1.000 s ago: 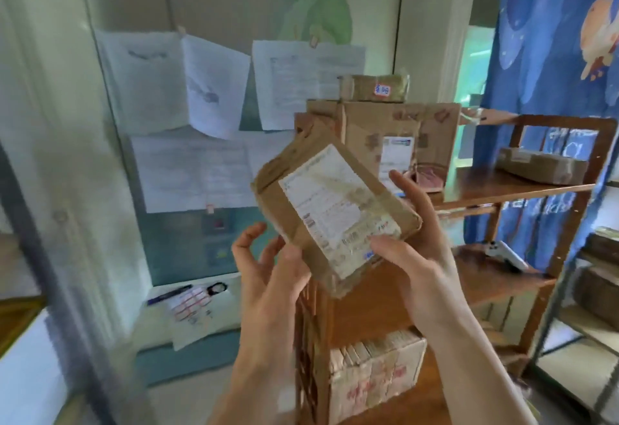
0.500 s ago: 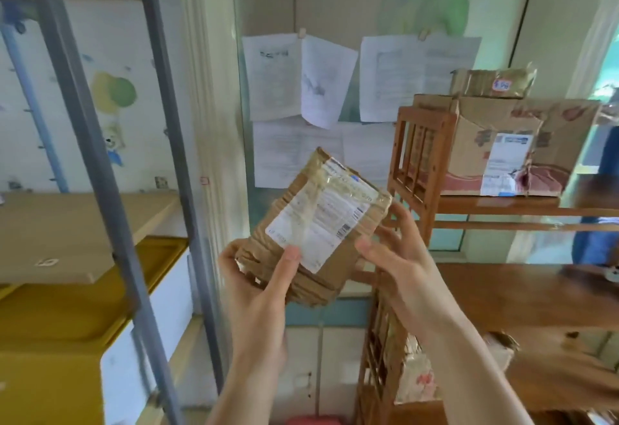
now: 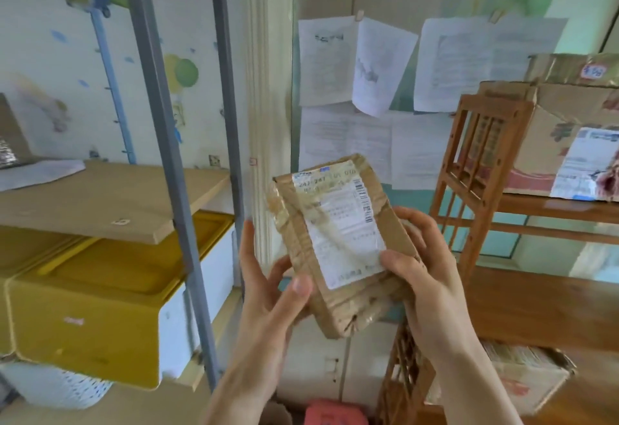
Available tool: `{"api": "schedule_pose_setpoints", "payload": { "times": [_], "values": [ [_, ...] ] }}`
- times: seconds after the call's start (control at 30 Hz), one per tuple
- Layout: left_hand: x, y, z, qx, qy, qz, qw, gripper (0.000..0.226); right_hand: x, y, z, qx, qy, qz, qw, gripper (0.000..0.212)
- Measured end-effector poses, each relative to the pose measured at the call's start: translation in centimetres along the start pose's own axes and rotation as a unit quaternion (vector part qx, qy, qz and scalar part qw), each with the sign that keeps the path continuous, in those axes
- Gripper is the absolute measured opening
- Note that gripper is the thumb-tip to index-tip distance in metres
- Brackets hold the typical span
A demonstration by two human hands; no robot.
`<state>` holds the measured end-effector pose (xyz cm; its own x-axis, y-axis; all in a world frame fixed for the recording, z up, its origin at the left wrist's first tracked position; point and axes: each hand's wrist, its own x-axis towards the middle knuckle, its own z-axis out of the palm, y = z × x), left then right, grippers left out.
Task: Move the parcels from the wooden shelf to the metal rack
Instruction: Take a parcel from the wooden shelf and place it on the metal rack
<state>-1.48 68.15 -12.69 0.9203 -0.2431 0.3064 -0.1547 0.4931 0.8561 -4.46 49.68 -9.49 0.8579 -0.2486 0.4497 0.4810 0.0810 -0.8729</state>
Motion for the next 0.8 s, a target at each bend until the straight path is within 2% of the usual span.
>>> {"api": "schedule_pose_setpoints", "payload": {
  "times": [0.07, 0.1, 0.2, 0.23, 0.3, 0.37, 0.43, 0.57, 0.7, 0.8],
  "values": [
    [1.4, 1.8, -1.3, -0.017, 0.012, 0.027, 0.999, 0.11, 0.8, -0.1, 0.5, 0.052, 0.0, 0.039, 0.998, 0.037],
    [2.0, 2.9, -1.9, -0.018, 0.035, 0.037, 0.999, 0.102, 1.2, 0.0, 0.9, 0.069, 0.001, 0.056, 0.996, 0.039],
    [3.5, 5.4, -3.5, 0.031, 0.082, 0.062, 0.994, 0.047, 1.8, 0.3, 3.1, 0.109, 0.044, 0.077, 0.99, 0.067],
    [3.7, 5.7, -4.0, 0.049, 0.103, 0.077, 0.991, 0.039, 1.7, 0.6, 3.8, 0.143, 0.053, 0.072, 0.986, 0.078],
    [3.6, 6.1, -5.1, 0.071, 0.144, 0.101, 0.982, 0.041, 1.1, 1.5, 5.5, 0.198, 0.05, 0.042, 0.978, 0.074],
    [3.6, 6.7, -6.6, 0.101, 0.159, 0.116, 0.975, 0.032, 0.4, 2.2, 7.8, 0.182, 0.03, 0.005, 0.983, 0.069],
    [3.6, 7.7, -8.5, 0.15, 0.164, 0.125, 0.967, 0.031, 0.2, 2.8, 10.3, 0.138, 0.017, -0.02, 0.99, 0.081],
    [4.1, 10.6, -13.4, 0.244, 0.18, 0.164, 0.939, 0.045, 0.7, 3.0, 15.5, 0.016, -0.01, -0.052, 0.998, 0.104],
    [4.4, 13.3, -19.8, 0.267, 0.21, 0.197, 0.92, 0.049, 1.2, 3.7, 22.3, -0.039, -0.044, -0.076, 0.995, 0.089],
    [4.3, 15.7, -24.6, 0.284, 0.214, 0.209, 0.911, 0.037, 1.9, 5.4, 27.6, -0.081, -0.019, -0.089, 0.993, 0.088]
  ]
}}
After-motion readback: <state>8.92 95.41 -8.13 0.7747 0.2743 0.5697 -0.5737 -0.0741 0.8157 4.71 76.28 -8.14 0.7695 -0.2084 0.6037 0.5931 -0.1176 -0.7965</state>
